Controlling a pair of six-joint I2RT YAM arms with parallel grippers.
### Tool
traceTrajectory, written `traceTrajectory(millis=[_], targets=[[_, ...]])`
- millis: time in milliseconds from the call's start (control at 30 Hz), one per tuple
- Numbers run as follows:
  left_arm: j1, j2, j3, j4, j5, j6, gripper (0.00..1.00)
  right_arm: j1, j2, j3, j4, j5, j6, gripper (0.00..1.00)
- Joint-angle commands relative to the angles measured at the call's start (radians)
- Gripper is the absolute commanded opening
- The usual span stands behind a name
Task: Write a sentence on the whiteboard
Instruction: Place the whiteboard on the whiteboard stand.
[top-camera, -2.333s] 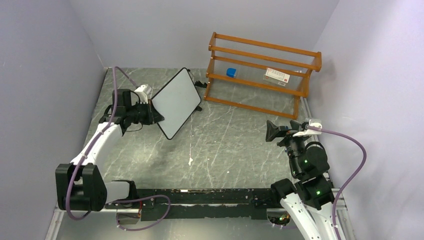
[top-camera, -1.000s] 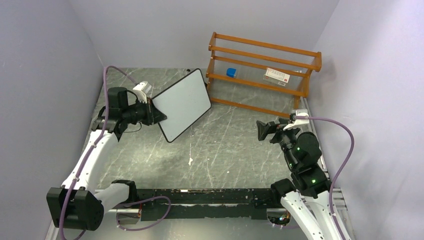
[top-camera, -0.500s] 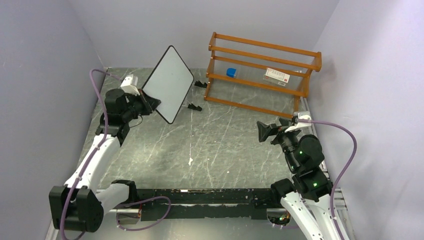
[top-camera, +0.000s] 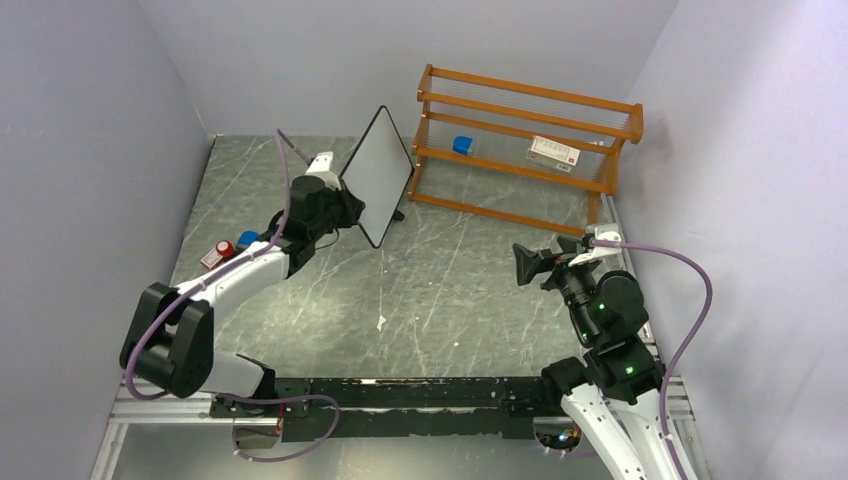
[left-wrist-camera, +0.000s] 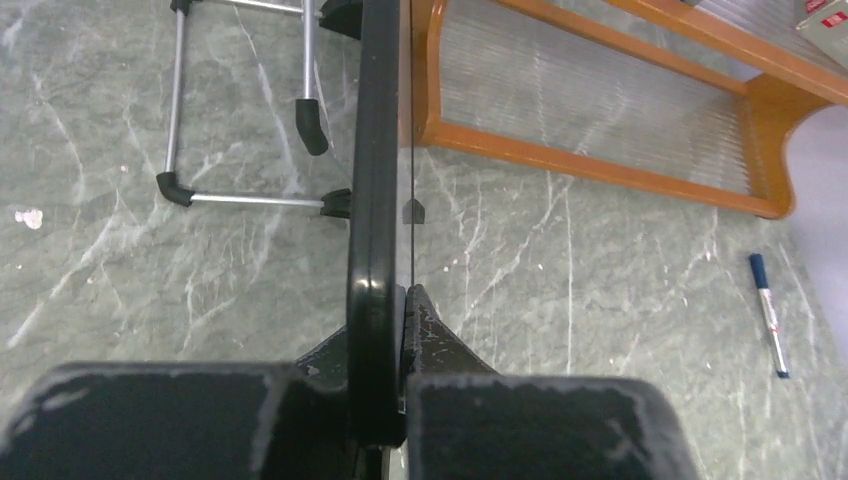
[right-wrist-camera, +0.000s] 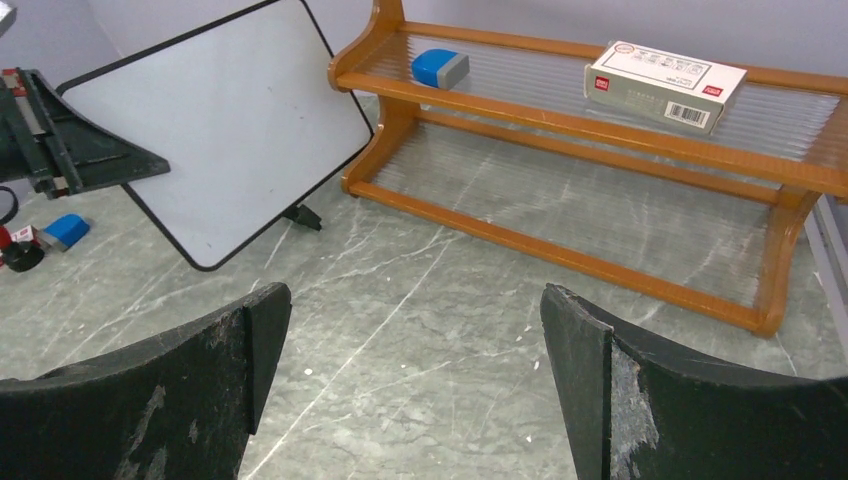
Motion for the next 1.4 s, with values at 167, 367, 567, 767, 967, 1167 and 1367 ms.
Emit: traceTrajectory(millis=[167, 367, 567, 767, 967, 1167, 1367], targets=[[-0.043, 0.045, 0.03, 0.395, -0.185, 0.063, 0.05, 0.002, -0.011, -0.01, 0.014, -0.016, -0.022, 1.0], [-0.061, 0.067, 0.06, 0.406, -0.202, 0.056, 0.05, 0.002, -0.008, -0.011, 0.017, -0.011, -0.024, 1.0], [-0.075, 0.154, 0.089, 0.391, -0.268, 0.026, 0.05, 0.002, -0.007, -0.012, 0.015, -0.011, -0.024, 1.0], [-0.098, 0.227, 0.095, 0.414, -0.277, 0.021, 0.05, 0.003, -0.01, -0.012, 0.015, -0.012, -0.027, 1.0], [-0.102, 0.282, 0.107, 0.355, -0.234, -0.004, 0.05, 0.003, -0.006, -0.011, 0.011, -0.017, -0.028, 1.0], [-0.04, 0.239, 0.058, 0.224, -0.039, -0.008, 0.05, 0.002, -0.013, -0.015, 0.018, -0.024, -0.033, 1.0], [0.085, 0.152, 0.001, 0.047, 0.195, 0.069, 0.05, 0.002, -0.02, -0.019, 0.029, -0.047, -0.039, 1.0]])
